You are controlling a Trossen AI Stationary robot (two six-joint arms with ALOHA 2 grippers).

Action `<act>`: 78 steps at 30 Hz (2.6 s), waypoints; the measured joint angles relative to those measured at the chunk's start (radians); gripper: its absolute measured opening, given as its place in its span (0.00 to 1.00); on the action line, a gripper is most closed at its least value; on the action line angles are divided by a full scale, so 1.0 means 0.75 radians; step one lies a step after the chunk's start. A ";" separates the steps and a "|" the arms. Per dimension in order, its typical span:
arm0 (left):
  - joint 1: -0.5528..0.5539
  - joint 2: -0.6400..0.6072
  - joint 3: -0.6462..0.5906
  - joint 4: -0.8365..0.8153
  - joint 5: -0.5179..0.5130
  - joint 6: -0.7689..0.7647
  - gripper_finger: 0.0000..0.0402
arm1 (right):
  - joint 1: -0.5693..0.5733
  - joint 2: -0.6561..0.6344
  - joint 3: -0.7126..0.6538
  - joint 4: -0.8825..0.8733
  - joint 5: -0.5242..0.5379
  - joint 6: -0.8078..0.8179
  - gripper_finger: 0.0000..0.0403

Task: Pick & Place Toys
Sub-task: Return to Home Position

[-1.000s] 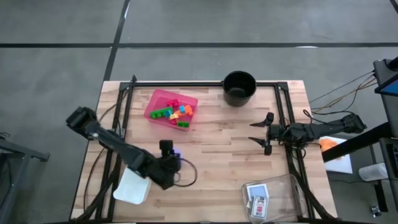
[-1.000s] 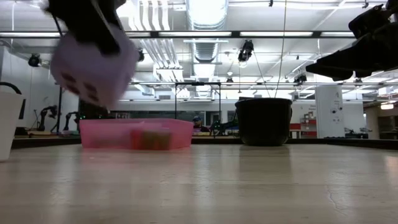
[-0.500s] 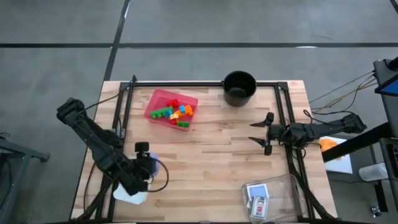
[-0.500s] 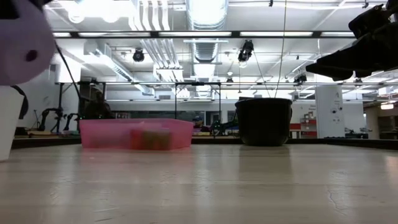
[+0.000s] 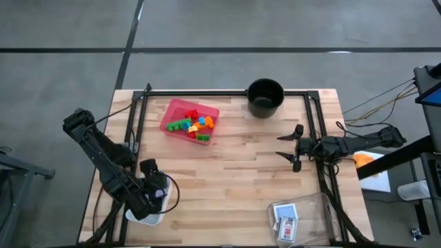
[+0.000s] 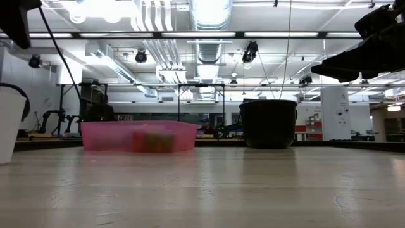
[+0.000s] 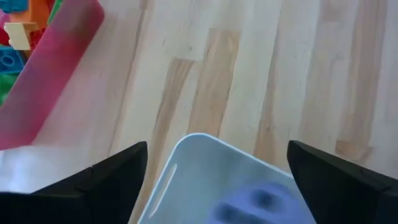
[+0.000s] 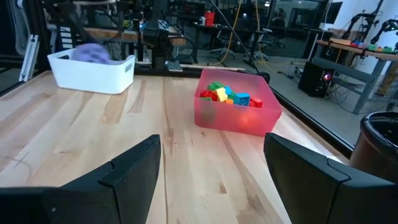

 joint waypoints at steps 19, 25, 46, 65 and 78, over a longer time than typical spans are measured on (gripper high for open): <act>-0.020 -0.018 -0.149 0.775 -0.557 0.529 0.64 | 0.001 0.000 0.000 0.000 0.000 0.000 0.71; -0.005 -0.081 -0.456 1.479 -0.498 0.826 0.55 | 0.001 0.000 0.000 0.000 0.000 0.000 0.71; 0.152 -0.077 -0.962 2.481 -0.176 1.043 0.48 | 0.000 0.000 0.000 0.001 0.000 0.000 0.71; 0.490 -0.978 -1.041 1.829 0.082 1.378 0.48 | 0.000 -0.001 0.000 0.000 0.000 0.000 0.71; 0.495 -1.646 -1.338 1.773 0.147 1.448 0.48 | 0.001 0.000 0.000 0.000 0.000 0.000 0.71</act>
